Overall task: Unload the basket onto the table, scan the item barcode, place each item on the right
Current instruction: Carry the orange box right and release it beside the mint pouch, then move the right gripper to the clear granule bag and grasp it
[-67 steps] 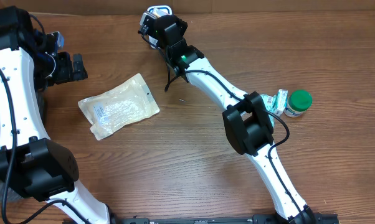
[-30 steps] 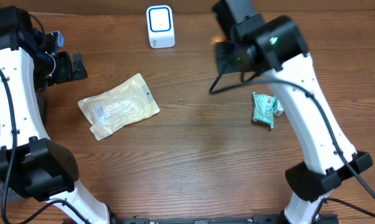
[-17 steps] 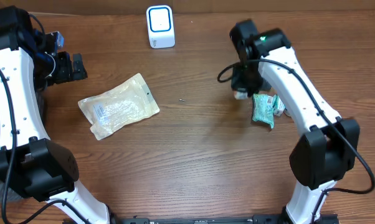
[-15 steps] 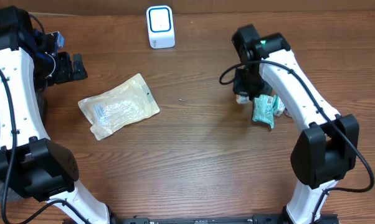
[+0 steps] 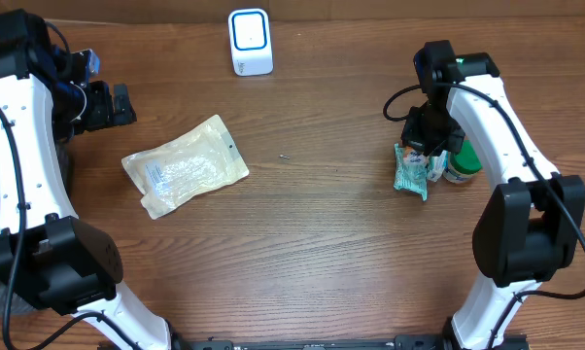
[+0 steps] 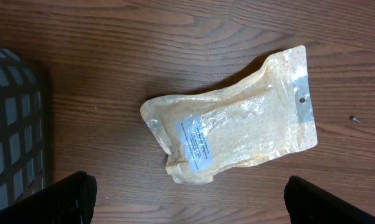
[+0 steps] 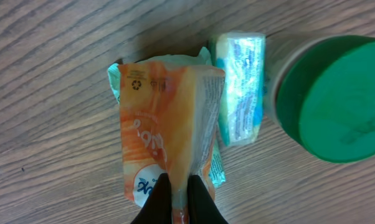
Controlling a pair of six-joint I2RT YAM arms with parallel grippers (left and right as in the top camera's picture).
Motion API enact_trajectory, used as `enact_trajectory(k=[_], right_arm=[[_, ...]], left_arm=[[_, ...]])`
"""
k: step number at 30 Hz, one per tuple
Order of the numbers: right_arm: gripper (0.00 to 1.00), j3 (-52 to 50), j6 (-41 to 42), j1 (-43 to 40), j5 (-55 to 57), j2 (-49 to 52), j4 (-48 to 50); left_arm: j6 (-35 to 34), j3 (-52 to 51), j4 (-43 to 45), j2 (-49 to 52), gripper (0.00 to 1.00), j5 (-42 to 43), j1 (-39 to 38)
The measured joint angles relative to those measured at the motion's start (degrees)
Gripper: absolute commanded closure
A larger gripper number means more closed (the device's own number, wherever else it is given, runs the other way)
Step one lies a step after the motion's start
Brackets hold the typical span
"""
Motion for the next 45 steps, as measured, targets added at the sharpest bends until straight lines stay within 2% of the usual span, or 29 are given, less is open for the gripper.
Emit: enact_trajectory(k=[3,4,5,10,11,15,19,22,28,32,38,45], right_arm=[[0.56,0.00,-0.26,0.04,-0.22,1.57,0.57],[0.52,0.00,-0.59,0.04,-0.17,2.01,0.90],[0.49,0.00,-0.48,0.04,-0.15,2.60,1.07],[0.48,2.21,-1.79,0.04,-0.24,3.04,-3.08],[0.48,4.33,-2.49,0.02,-0.37,3.06,-4.48],[0.38,15.04,-7.85,0.37,-7.06,3.08,-4.31],[0.34,17.42,-12.02,3.56,-18.67,3.13,3.06],[0.33,17.44,-13.20,7.50,-22.86,3.50,6.25],[0.32,17.46,-13.44,14.62,-25.11,7.91,11.96],[0.32,17.46,-10.40,18.64,-26.43,11.45,15.19],[0.32,17.46,-0.66,23.98,-28.30,17.38,19.41],[0.32,17.44,2.21,27.93,-30.49,21.49,25.57]], left_arm=[[0.00,0.00,0.00,0.00,0.00,-0.02,0.00],[0.00,0.00,0.00,0.00,0.00,-0.02,0.00],[0.00,0.00,0.00,0.00,0.01,0.00,0.02],[0.00,0.00,0.00,0.00,0.00,-0.02,0.00],[0.00,0.00,0.02,0.00,0.00,-0.02,0.02],[0.00,0.00,0.04,0.00,0.00,-0.02,0.02],[0.00,0.00,0.02,0.00,0.01,-0.02,0.00],[0.00,0.00,0.00,0.00,0.00,0.00,0.02],[0.00,0.00,0.00,0.00,0.00,-0.02,0.00],[0.00,0.00,0.00,0.00,0.00,-0.02,0.00],[0.00,0.00,0.00,0.00,0.00,-0.02,0.02],[0.00,0.00,0.00,0.00,0.00,-0.02,0.00]])
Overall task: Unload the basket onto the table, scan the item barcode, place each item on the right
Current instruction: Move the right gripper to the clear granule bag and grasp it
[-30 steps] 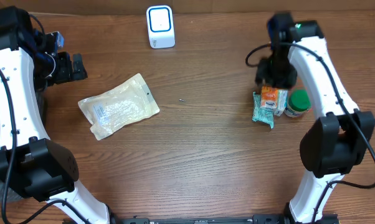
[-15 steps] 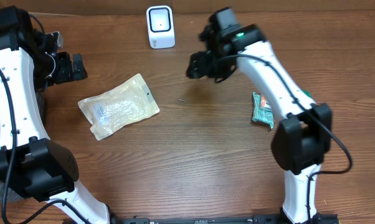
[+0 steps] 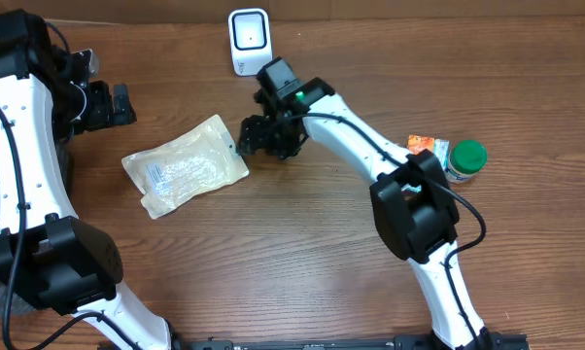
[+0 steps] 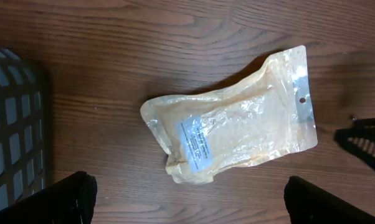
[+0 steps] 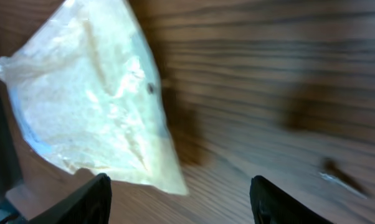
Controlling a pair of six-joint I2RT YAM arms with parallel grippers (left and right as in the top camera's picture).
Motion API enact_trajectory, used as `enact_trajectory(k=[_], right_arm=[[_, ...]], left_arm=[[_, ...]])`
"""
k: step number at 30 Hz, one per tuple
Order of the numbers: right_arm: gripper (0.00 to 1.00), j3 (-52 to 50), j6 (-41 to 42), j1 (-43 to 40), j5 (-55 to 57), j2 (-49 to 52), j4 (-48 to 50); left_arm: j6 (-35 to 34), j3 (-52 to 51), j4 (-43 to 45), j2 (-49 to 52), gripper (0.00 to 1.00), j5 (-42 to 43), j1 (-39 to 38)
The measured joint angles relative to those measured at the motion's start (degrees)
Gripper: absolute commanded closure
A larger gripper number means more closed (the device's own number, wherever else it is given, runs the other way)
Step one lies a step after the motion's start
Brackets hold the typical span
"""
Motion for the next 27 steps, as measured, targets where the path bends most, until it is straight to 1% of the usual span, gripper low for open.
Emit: enact_trajectory(k=[2,4,5,9,13,16,18,21,22,23,24,27], right_arm=[[0.33,0.00,0.52,0.70,-0.72,0.50,1.44],[0.36,0.00,1.11,1.16,-1.29,1.31,2.75],[0.39,0.00,1.25,1.27,-1.42,1.75,3.26],[0.43,0.02,2.08,1.53,-2.16,4.85,5.46],[0.53,0.09,2.12,2.10,-4.31,5.81,9.49],[0.58,0.39,2.12,2.67,-7.10,7.04,12.00],[0.63,0.42,2.01,3.02,-9.07,7.74,13.27],[0.75,0.61,2.19,3.34,-12.24,8.96,14.99],[0.81,0.72,2.16,3.39,-13.11,9.35,15.28],[0.91,0.81,1.97,3.43,-14.12,9.84,15.32],[0.96,0.83,2.25,3.48,-14.91,10.21,15.17],[0.96,0.87,2.40,3.50,-15.98,10.82,14.62]], left_arm=[[0.00,0.00,0.00,0.00,0.00,0.00,0.00],[0.00,0.00,0.00,0.00,0.00,0.00,0.00],[0.00,0.00,0.00,0.00,0.00,0.00,0.00],[0.00,0.00,0.00,0.00,0.00,0.00,0.02],[0.00,0.00,0.02,0.00,0.00,0.00,0.02],[0.00,0.00,0.00,0.00,0.00,0.00,0.00],[0.00,0.00,0.00,0.00,0.00,0.00,0.00],[0.00,0.00,0.00,0.00,0.00,0.00,0.00],[0.00,0.00,0.02,0.00,0.00,0.00,0.00],[0.00,0.00,0.02,0.00,0.00,0.00,0.00],[0.00,0.00,0.00,0.00,0.01,0.00,0.02],[0.00,0.00,0.02,0.00,0.01,0.00,0.00]])
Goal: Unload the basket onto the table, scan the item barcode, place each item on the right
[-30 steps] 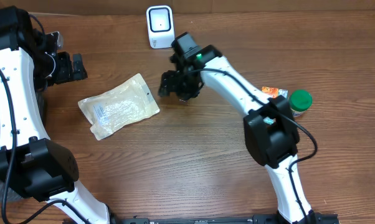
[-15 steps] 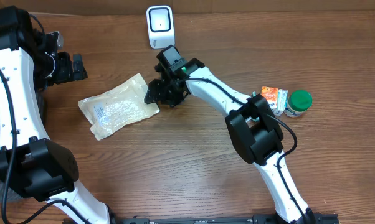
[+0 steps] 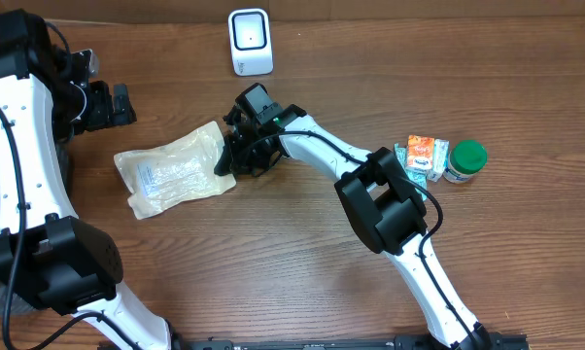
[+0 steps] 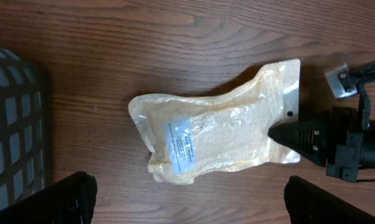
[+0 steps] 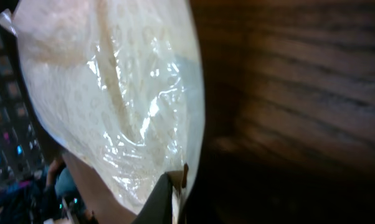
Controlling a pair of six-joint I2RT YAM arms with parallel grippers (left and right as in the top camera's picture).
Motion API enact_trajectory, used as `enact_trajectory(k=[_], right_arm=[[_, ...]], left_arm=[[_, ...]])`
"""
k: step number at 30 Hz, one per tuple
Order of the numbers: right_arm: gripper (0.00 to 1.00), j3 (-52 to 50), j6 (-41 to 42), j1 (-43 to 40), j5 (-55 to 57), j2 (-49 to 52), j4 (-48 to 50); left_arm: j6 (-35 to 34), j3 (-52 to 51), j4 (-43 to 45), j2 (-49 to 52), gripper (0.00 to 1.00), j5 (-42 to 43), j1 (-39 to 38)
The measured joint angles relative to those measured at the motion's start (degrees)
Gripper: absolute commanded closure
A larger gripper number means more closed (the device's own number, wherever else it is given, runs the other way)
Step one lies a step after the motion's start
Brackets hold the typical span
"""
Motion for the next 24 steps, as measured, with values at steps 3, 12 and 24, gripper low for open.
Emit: enact_trajectory(k=[3,12,24], right_arm=[[0.96,0.04,-0.11,-0.28,-0.52,0.00,-1.36],[0.96,-0.26,-10.97,-3.80,1.88,-3.65,-19.76],[0.84,-0.48,-31.50,-11.91,21.59,-7.93,-32.11]], left_arm=[[0.00,0.00,0.00,0.00,0.00,0.00,0.00],[0.00,0.00,-0.02,0.00,0.01,0.00,0.00],[0.00,0.00,-0.02,0.00,0.00,0.00,0.00]])
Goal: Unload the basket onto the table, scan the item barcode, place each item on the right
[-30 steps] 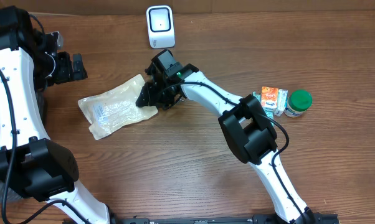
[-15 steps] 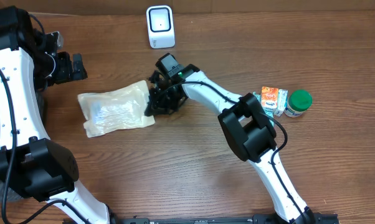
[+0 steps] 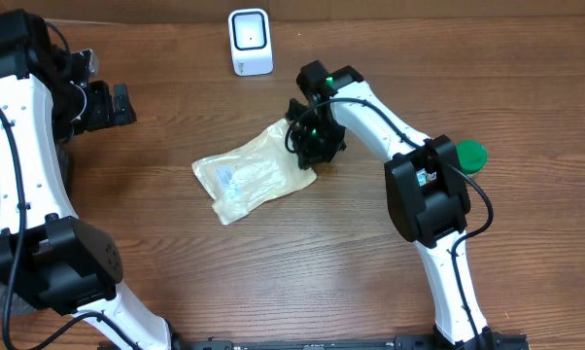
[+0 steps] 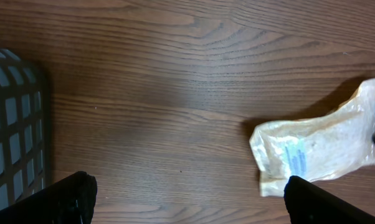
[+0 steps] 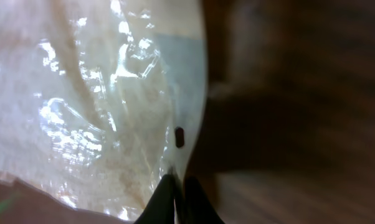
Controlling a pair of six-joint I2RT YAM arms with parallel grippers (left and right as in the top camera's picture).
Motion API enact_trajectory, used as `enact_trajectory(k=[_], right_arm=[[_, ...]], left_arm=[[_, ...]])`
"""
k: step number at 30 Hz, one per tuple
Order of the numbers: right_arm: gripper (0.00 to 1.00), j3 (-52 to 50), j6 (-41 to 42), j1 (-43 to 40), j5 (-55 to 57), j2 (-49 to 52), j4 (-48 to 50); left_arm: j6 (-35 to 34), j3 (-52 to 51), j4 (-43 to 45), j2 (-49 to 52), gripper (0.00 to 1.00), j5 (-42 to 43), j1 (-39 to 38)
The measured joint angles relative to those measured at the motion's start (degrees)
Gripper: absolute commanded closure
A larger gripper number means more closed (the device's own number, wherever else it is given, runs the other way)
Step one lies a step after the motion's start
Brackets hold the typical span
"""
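A pale yellow plastic pouch (image 3: 254, 175) with a white printed label lies slantwise near the table's middle. It also shows at the right edge of the left wrist view (image 4: 318, 152). My right gripper (image 3: 310, 148) is shut on the pouch's upper right edge, next to its hang hole. In the right wrist view the black fingers (image 5: 169, 202) pinch the clear seam of the pouch (image 5: 100, 93). The white barcode scanner (image 3: 251, 41) stands at the table's back. My left gripper (image 3: 108, 105) hangs open at the far left, its fingers (image 4: 75, 199) wide apart over bare wood.
A green-lidded jar (image 3: 467, 156) stands at the right, partly behind the right arm. A dark wire basket (image 4: 13, 124) sits at the table's left edge, under the left arm.
The pouch, held by my right gripper, has moved to the right, from the table's left part to near its middle. The left arm has stayed where it was.
My right gripper was first shut on an orange snack pack beside the green-lidded jar. Then it was open by the pouch's right edge, the pack left near the jar. Then it was shut on that edge, and now the pouch lies further right.
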Motion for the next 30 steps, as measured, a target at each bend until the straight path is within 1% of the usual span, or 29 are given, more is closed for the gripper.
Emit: enact_trajectory(k=[1,3,5,9,12,16,18,20,23,25,27,29,30], right_arm=[[0.79,0.00,0.22,-0.35,0.79,0.00,1.73],[0.73,0.00,1.42,-1.20,1.57,0.00,4.57],[0.67,0.04,4.52,-2.47,2.03,0.00,6.69],[0.58,1.92,7.58,-4.79,1.70,0.00,6.86],[0.54,5.55,9.09,-6.34,-0.57,0.00,6.21],[0.54,13.20,10.01,-6.91,-6.60,0.00,-0.35],[0.54,17.88,10.25,-7.08,-9.73,0.00,-6.45],[0.54,25.18,10.25,-7.56,-12.44,-0.11,-15.28],[0.54,34.05,9.90,-8.83,-13.44,-0.46,-25.14],[0.53,37.77,9.79,-9.81,-13.73,-1.14,-27.21],[0.51,40.06,9.66,-11.13,-13.94,-3.41,-27.30],[0.46,40.61,9.64,-12.70,-13.99,-7.80,-27.47],[0.37,40.72,9.88,-13.70,-14.01,-11.10,-27.58]], left_arm=[[0.00,0.00,0.00,0.00,0.00,0.00,0.02],[0.00,0.00,0.00,0.00,0.00,0.00,0.02],[0.00,0.00,0.02,0.00,0.00,0.00,0.00],[0.00,0.00,0.00,0.00,0.00,0.00,0.00],[0.00,0.00,0.00,0.00,0.00,0.00,0.00],[0.00,0.00,0.02,0.00,0.00,0.00,0.00],[0.00,0.00,-0.02,0.00,0.00,0.00,0.02],[0.00,0.00,0.02,0.00,0.00,0.00,0.00],[0.00,0.00,1.97,0.00,0.00,0.31,0.00],[0.00,0.00,4.92,0.00,0.00,0.66,0.00],[-0.26,0.00,6.51,0.00,0.00,1.29,0.02],[-1.42,0.00,6.49,0.00,0.00,2.60,0.02],[-2.12,0.00,6.40,0.00,0.01,3.32,0.00]])
